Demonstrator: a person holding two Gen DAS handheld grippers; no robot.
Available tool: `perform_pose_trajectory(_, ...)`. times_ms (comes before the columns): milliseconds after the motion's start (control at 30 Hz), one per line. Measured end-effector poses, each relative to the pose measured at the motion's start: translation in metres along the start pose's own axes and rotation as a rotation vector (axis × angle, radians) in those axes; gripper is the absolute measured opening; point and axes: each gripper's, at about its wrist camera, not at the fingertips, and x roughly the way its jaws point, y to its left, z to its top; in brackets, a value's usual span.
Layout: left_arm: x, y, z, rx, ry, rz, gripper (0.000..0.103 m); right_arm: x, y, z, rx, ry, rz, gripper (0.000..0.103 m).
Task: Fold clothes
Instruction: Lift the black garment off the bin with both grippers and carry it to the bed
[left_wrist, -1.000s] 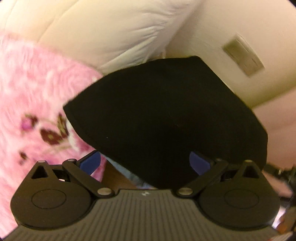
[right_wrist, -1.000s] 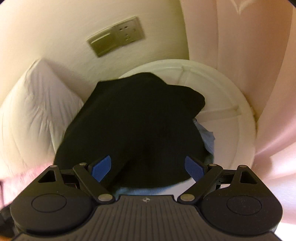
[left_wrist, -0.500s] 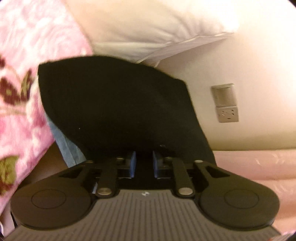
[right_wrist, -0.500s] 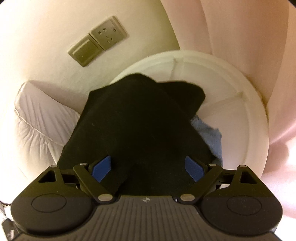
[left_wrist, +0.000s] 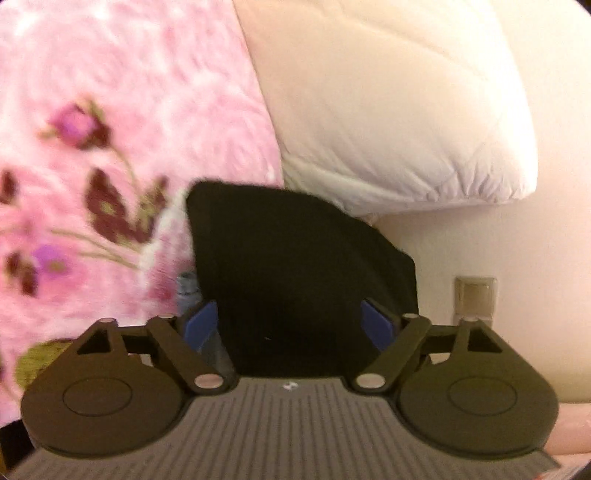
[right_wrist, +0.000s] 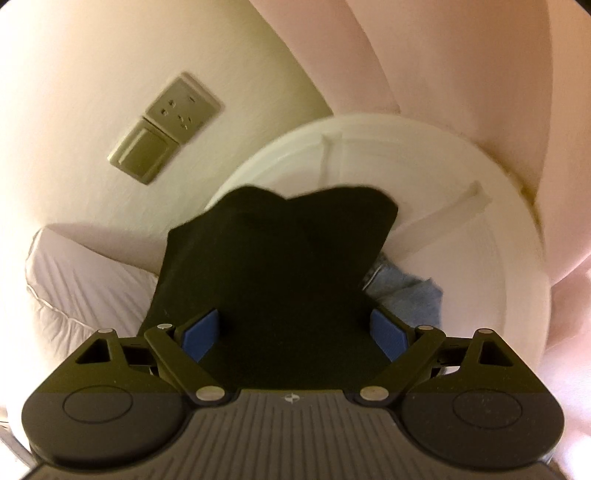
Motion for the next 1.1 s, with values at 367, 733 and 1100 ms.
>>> perform_pose_trajectory(367, -0.007, -0.017, 0.008, 0.079, 0.010, -0.109, 0.012, -0.039, 0.061, -0.015, -0.316, -0.061, 0.053, 0.021)
perform_pose_trajectory(733, 0.011, -0.027, 0.010, 0.099, 0.027, -0.141, 0.005, -0.039, 0.065, -0.015, -0.222, -0.034, 0.125, 0.010)
perform_pose_trajectory(1100, -0.084, -0.079, 0.005, 0.195, -0.078, -0.363, 0.004, -0.144, 0.165, -0.011, -0.396, -0.190, 0.532, 0.007)
